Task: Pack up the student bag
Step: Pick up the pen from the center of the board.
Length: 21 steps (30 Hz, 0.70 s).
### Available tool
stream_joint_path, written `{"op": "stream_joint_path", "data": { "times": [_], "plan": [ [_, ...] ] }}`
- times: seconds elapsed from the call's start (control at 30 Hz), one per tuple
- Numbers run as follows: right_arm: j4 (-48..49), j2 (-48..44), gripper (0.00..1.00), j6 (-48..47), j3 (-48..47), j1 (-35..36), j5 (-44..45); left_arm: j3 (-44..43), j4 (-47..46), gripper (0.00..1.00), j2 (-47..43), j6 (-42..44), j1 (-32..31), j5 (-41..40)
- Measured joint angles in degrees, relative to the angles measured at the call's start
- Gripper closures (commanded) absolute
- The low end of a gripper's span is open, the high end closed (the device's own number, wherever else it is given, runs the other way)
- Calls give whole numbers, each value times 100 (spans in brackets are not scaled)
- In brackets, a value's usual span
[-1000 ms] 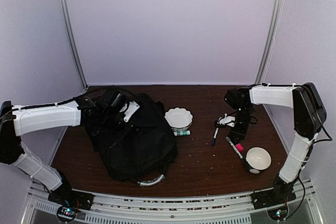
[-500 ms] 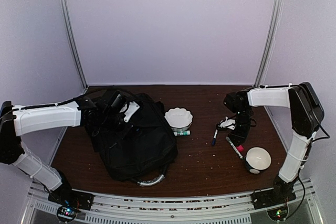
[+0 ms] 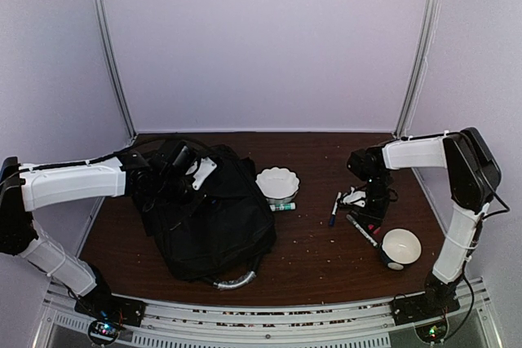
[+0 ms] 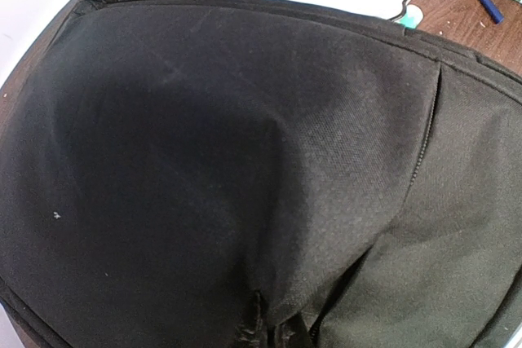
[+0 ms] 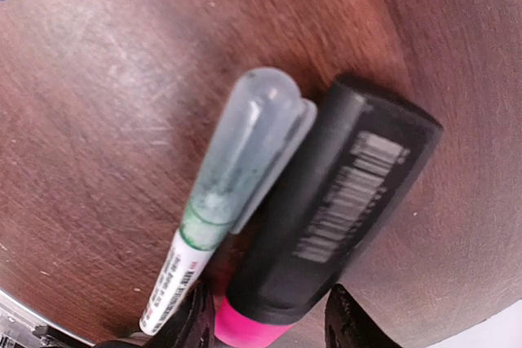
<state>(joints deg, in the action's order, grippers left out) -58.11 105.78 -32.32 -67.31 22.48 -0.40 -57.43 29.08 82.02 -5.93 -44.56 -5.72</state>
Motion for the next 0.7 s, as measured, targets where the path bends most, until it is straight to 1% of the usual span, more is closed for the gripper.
{"op": "stream_joint_path", "data": {
  "times": [0.2,0.3,0.43,0.6,0.7],
  "plan": [
    [74,4,54,61,59,-22,205,0,-2,100,0,2,0,4],
    [74,4,58,59,72,-79,236,0,-2,100,0,2,0,7],
    [70,-2,66,59,90,-111,236,0,-2,100,0,2,0,9],
    [63,-2,81,37,98,-114,234,0,-2,100,0,2,0,13],
    [68,-9,86,81,98,-116,240,0,-2,100,0,0,0,15]
  ]
}}
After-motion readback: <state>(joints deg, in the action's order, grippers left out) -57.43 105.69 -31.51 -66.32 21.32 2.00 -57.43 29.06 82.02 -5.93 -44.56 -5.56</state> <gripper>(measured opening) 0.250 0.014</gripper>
